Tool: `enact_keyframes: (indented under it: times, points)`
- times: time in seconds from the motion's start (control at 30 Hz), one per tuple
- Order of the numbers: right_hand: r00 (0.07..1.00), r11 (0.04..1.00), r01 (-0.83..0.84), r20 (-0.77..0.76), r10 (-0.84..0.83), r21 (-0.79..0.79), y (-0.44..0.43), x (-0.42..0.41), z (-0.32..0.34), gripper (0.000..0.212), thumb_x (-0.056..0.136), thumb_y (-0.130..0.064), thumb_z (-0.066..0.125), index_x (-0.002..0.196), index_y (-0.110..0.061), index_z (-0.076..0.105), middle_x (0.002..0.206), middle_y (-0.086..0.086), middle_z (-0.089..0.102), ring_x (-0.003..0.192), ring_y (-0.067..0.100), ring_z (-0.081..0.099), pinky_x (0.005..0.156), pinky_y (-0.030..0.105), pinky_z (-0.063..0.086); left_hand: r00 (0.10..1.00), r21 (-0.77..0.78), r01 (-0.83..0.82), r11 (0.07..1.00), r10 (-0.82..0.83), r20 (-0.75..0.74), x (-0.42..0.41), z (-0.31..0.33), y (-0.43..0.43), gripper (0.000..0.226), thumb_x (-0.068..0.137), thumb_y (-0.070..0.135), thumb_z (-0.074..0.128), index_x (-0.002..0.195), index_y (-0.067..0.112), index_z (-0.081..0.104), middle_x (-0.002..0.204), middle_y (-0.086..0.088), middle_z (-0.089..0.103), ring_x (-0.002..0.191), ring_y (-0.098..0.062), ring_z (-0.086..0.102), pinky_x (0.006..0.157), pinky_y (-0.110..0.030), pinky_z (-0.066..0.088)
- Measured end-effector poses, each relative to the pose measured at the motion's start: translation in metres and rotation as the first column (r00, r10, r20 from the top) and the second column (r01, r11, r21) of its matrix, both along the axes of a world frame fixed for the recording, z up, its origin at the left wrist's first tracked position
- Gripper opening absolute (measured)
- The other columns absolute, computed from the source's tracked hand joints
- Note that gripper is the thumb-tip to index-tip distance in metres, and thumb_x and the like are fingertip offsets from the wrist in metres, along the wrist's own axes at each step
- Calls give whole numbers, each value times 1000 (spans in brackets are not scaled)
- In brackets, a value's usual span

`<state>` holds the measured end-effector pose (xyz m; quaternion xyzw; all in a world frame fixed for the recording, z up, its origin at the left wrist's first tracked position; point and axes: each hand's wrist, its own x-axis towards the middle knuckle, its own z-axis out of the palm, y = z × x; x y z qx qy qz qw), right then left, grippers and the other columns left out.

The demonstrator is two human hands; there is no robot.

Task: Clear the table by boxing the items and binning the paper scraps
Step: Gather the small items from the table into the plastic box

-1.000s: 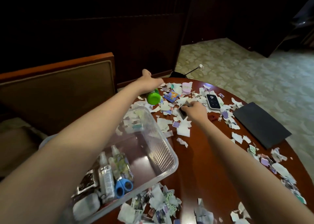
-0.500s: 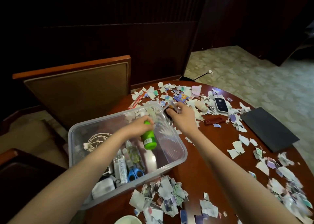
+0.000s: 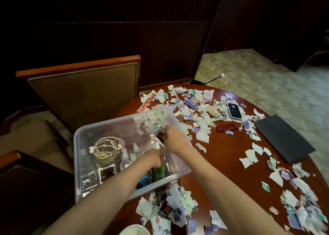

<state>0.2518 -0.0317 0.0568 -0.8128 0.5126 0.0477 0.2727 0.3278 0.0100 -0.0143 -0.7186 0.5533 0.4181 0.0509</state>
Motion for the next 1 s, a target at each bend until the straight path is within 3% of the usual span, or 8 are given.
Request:
enact_keyframes:
  times: [0.23, 0.43, 0.53, 0.67, 0.73, 0.83, 0.9, 1.0]
  points:
    - [983, 986, 162, 84, -166, 48, 7, 4, -17, 32, 91, 0, 46, 123, -5, 47, 112, 13, 60, 104, 24, 58, 85, 29, 48, 987, -80, -122, 989, 130, 94, 12, -6, -3, 42, 97, 36, 44, 131, 12, 44, 131, -16, 51, 121, -31, 48, 96, -37, 41]
    - [988, 984, 156, -12, -155, 88, 5, 6, -16, 35, 91, -1, 49, 126, -5, 45, 121, 12, 57, 112, 24, 55, 86, 26, 45, 958, -166, -162, 973, 196, 209, 14, 0, -3, 49, 96, 33, 47, 140, 17, 31, 141, -17, 23, 130, -34, 29, 106, -41, 35]
    - [987, 979, 154, -69, -146, 136, 5, 8, -18, 34, 91, -2, 51, 125, -5, 47, 122, 12, 57, 112, 24, 57, 77, 23, 43, 962, -137, -202, 970, 222, 157, 15, 6, -1, 50, 96, 29, 47, 141, 17, 29, 144, -17, 20, 132, -34, 28, 107, -41, 33]
    - [984, 974, 174, -58, -167, 142, 5, 15, -17, 31, 90, 0, 50, 120, -2, 51, 119, 13, 59, 111, 26, 57, 87, 29, 46, 958, -163, -274, 948, 285, 43, 26, 24, 1, 60, 95, 15, 50, 145, 11, 19, 145, -18, 26, 129, -35, 39, 101, -38, 39]
    - [982, 964, 187, -30, -185, 191, 3, 21, -19, 26, 91, -2, 48, 116, 3, 53, 107, 14, 63, 99, 26, 62, 84, 31, 50, 962, -168, -272, 948, 264, -64, 37, 33, 4, 67, 91, 15, 55, 145, 10, 15, 139, -17, 38, 121, -32, 49, 94, -36, 43]
    - [975, 906, 200, 13, -221, 372, 8, 35, -20, 24, 92, -7, 52, 112, 5, 59, 92, 16, 66, 80, 25, 66, 74, 31, 56, 987, -153, -156, 976, 150, -55, 52, 47, 9, 66, 88, 13, 58, 143, 9, 22, 126, -16, 53, 105, -27, 57, 82, -32, 46]
    - [984, 876, 151, 15, -177, 457, 15, 47, -19, 23, 90, -6, 57, 110, 6, 59, 100, 18, 67, 89, 28, 67, 81, 35, 55, 997, -142, -53, 988, 59, 42, 64, 56, 14, 55, 89, 10, 56, 139, 8, 34, 128, -15, 54, 108, -27, 56, 86, -32, 44]
    - [981, 825, 110, 72, -179, 555, 29, 63, -21, 6, 89, 3, 54, 92, 0, 59, 76, 11, 61, 68, 20, 64, 70, 31, 56, 985, -99, 7, 995, 10, 171, 86, 67, 25, 39, 89, 13, 60, 127, 6, 54, 124, -12, 59, 110, -27, 58, 88, -31, 45]
